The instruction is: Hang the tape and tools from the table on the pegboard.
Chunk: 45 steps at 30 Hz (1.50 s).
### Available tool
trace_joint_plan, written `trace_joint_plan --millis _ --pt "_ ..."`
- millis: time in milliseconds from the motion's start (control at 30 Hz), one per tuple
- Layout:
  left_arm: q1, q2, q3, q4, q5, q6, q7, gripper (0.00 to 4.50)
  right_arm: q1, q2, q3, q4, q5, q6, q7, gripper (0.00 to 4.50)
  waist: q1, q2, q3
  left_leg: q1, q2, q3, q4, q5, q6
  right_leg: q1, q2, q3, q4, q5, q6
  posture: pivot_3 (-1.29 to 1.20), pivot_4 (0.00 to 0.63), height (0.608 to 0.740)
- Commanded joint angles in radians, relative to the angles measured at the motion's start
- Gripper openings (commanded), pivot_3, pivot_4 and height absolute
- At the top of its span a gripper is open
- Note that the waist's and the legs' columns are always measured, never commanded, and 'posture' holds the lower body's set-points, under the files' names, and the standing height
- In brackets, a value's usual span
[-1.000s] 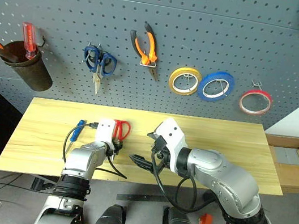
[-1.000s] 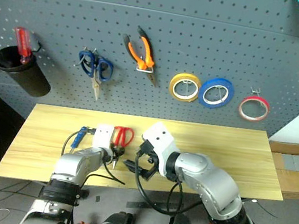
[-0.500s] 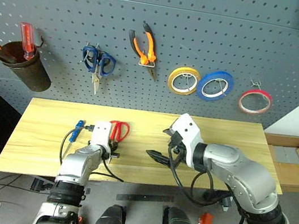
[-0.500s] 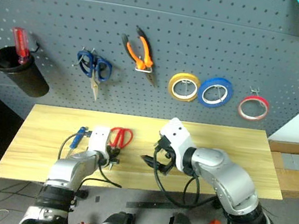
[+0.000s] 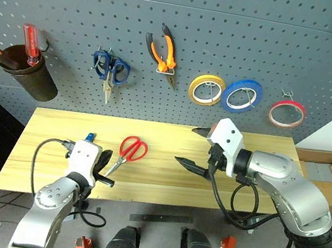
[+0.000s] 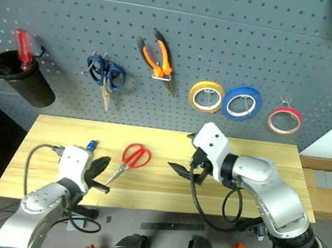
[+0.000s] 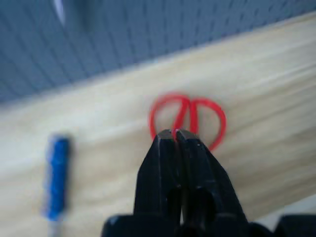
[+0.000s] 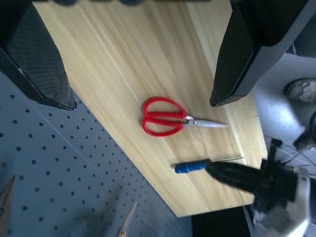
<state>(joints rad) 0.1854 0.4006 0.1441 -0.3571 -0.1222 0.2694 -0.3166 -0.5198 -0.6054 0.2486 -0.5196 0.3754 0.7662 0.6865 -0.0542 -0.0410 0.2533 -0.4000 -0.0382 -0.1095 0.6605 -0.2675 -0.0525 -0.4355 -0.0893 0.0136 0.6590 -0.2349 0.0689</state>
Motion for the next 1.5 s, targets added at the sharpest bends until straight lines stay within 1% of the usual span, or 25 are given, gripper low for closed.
trace_joint_plan --millis 33,133,233,267,300,367,400,500,533,633,667,700,833,1033,1133,1300,1500 --pt "0.016 0.012 0.039 -0.036 0.031 -0.085 0.014 0.06 -0.004 0.008 -0.062 0.001 0.02 -0.014 0.002 4.5 0.001 0.0 0.0 0.0 0.0 0.0 0.0 0.0 0.0 0.0 0.0 -0.001 0.0 0.0 0.0 -0.08 0.221 0.74" --pt "0.012 0.017 0.029 0.002 0.06 -0.074 0.019 0.06 -0.001 0.019 -0.064 0.015 0.007 0.0 -0.012 4.5 0.002 0.0 0.0 0.0 0.0 0.0 0.0 0.0 0.0 0.001 0.0 -0.001 0.0 0.0 0.0 -0.08 0.22 0.74" --pt "-0.021 0.036 0.014 0.031 0.053 0.049 0.0 0.06 0.006 0.028 -0.056 0.008 0.004 0.022 -0.027 4.5 0.0 0.0 0.0 0.0 0.0 0.0 0.0 0.0 0.001 0.001 0.0 -0.001 0.0 0.0 0.0 -0.09 0.22 0.74" --pt "-0.036 0.048 0.01 0.044 0.053 0.089 -0.012 0.4 0.006 0.029 -0.054 0.005 0.005 0.031 -0.03 4.5 -0.001 0.0 0.0 0.0 0.0 0.0 0.0 0.0 0.001 0.001 0.0 -0.001 0.001 0.0 0.0 -0.09 0.222 0.74" --pt "-0.058 0.062 0.01 0.063 0.046 0.128 -0.026 0.63 0.006 0.03 -0.05 0.002 0.004 0.044 -0.034 4.5 -0.002 0.0 0.0 0.0 0.0 -0.001 0.0 0.0 0.001 0.001 0.001 -0.001 0.001 0.0 0.001 -0.09 0.222 0.74" --pt "-0.112 0.08 0.016 0.098 0.022 0.19 -0.049 1.21 0.003 0.032 -0.04 -0.004 0.004 0.069 -0.043 4.5 -0.003 0.0 0.0 0.0 0.0 -0.001 0.0 0.0 0.001 0.001 0.001 -0.002 0.002 0.0 0.001 -0.09 0.226 0.74" --pt "-0.157 0.093 0.016 0.124 0.012 0.23 -0.062 1.64 0.001 0.04 -0.034 -0.007 0.009 0.099 -0.055 4.5 -0.003 0.0 0.0 0.0 0.0 -0.001 0.001 0.0 0.001 0.001 0.001 -0.002 0.002 0.0 0.001 -0.1 0.228 0.74" --pt "-0.276 0.126 -0.006 0.19 -0.019 0.366 -0.115 2.58 -0.009 0.081 -0.032 -0.015 0.033 0.22 -0.105 4.5 -0.003 0.0 0.0 0.0 0.0 -0.002 0.001 0.0 0.001 0.001 0.001 -0.003 0.003 0.0 0.001 -0.09 0.231 0.74" --pt "-0.306 0.133 -0.016 0.207 -0.028 0.396 -0.132 2.98 -0.013 0.094 -0.03 -0.019 0.037 0.251 -0.116 4.5 -0.003 0.0 0.0 0.0 0.0 -0.002 0.002 0.0 0.001 0.001 0.001 -0.003 0.003 0.0 0.001 -0.09 0.235 0.74" --pt "-0.375 0.154 -0.054 0.246 -0.05 0.493 -0.185 3.93 -0.021 0.114 -0.011 -0.031 0.039 0.311 -0.134 4.5 -0.005 0.0 0.0 0.0 0.0 -0.002 0.001 0.0 0.001 0.001 0.001 -0.002 0.004 0.001 0.001 -0.09 0.24 0.74" --pt "-0.391 0.162 -0.068 0.256 -0.049 0.511 -0.196 4.31 -0.022 0.118 -0.005 -0.036 0.04 0.321 -0.139 4.5 -0.007 0.0 0.0 0.0 0.0 -0.001 0.001 0.0 0.001 0.0 0.001 -0.002 0.004 0.0 0.001 -0.1 0.241 0.74" --pt "-0.409 0.17 -0.084 0.271 -0.05 0.531 -0.21 4.45 -0.024 0.12 0.002 -0.039 0.039 0.325 -0.14 4.5 -0.009 0.0 0.0 0.0 0.0 -0.001 0.001 0.0 0.001 0.0 0.001 -0.002 0.003 0.0 0.001 -0.1 0.241 0.74" --pt "-0.466 0.165 -0.103 0.334 -0.056 0.596 -0.22 4.45 -0.029 0.122 0.03 -0.048 0.035 0.322 -0.142 4.5 -0.012 0.001 0.0 0.0 0.0 -0.001 0.0 0.0 0.0 -0.001 0.001 -0.002 0.003 0.0 0.001 -0.1 0.246 0.74" --pt "-0.49 0.151 -0.121 0.406 -0.047 0.629 -0.207 4.45 -0.034 0.122 0.046 -0.056 0.037 0.32 -0.141 4.5 -0.012 0.001 0.0 0.0 0.0 -0.001 0.001 0.0 0.0 -0.001 0.001 -0.001 0.003 0.0 0.001 -0.11 0.25 0.74" --pt "-0.492 0.151 -0.133 0.445 -0.04 0.618 -0.209 4.45 -0.036 0.122 0.053 -0.064 0.046 0.321 -0.13 4.5 -0.012 0.001 0.0 0.0 0.0 -0.001 0.001 0.0 0.0 -0.001 0.001 -0.002 0.003 0.0 0.001 -0.11 0.252 0.74" --pt "-0.52 0.153 -0.195 0.551 -0.014 0.57 -0.243 4.45 -0.044 0.097 0.109 -0.084 0.018 0.278 -0.109 4.5 -0.012 0.001 0.001 0.0 0.0 -0.001 0.001 0.0 0.0 -0.001 0.001 -0.001 0.004 0.0 0.001 -0.11 0.254 0.74" --pt "-0.558 0.145 -0.234 0.632 0.009 0.519 -0.261 4.45 -0.041 0.106 0.123 -0.09 0.017 0.275 -0.119 4.5 -0.012 0.001 0.001 0.0 0.0 -0.001 0.001 0.0 0.0 -0.001 0.0 -0.001 0.004 0.0 0.001 -0.11 0.256 0.74"
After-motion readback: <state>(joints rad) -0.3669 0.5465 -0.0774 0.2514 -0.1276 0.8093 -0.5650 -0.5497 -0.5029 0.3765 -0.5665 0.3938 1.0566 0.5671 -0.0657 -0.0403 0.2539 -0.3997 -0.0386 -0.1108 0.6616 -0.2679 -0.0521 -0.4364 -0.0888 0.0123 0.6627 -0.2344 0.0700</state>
